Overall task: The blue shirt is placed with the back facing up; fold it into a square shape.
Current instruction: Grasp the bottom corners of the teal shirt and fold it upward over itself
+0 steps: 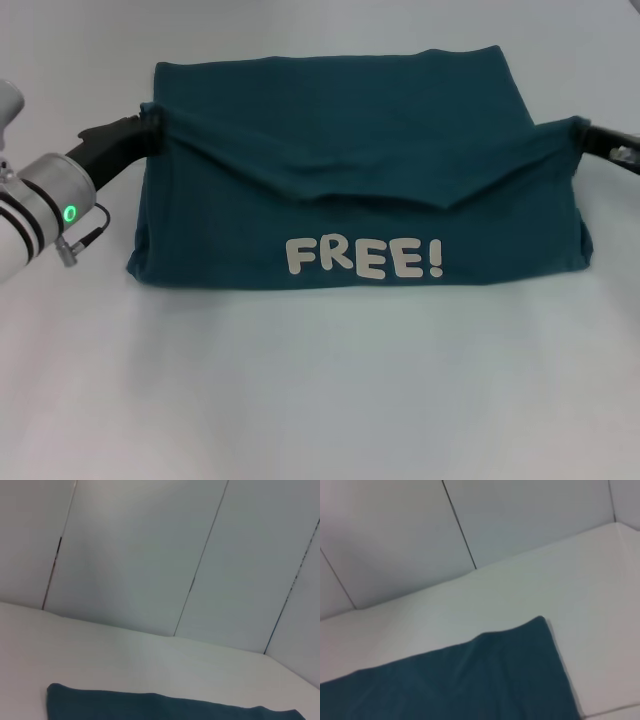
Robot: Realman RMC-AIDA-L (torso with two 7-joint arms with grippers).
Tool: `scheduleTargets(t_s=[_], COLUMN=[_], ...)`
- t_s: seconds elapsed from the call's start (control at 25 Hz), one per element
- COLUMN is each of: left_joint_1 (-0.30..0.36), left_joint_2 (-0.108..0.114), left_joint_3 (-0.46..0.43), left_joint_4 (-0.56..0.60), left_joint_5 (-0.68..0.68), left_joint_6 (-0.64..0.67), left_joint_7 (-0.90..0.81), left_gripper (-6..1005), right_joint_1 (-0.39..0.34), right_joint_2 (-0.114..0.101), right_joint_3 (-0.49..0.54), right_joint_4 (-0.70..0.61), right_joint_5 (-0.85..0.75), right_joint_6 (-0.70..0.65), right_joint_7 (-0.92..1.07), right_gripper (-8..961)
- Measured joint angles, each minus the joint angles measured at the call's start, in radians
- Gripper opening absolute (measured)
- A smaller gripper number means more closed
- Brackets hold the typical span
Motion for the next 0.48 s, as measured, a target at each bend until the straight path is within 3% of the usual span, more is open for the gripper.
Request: scheduleTargets(t_s=[0.28,0.48], left_joint_1=[-0.004,-0.001], left_joint_2=[-0.010,-0.013], left_joint_3=[0.005,0.006], left_joint_4=[-0.030,-0.042], left_joint_5=[-0.003,-0.003], left_joint_6=[-0.026,-0.044], left_joint_7=[0.025,0.037], left_gripper=[16,16], right_joint_1=[0.002,-0.006], right_joint_2=[0.027,0.032], right_joint_3=[0.000,0.000], right_joint_4=[0.012,0.022], right_joint_5=[0.039,0.039], right_joint_6=[0.049,0.057], right_joint_7=[-0.050,-0.060], right_gripper=[44,44])
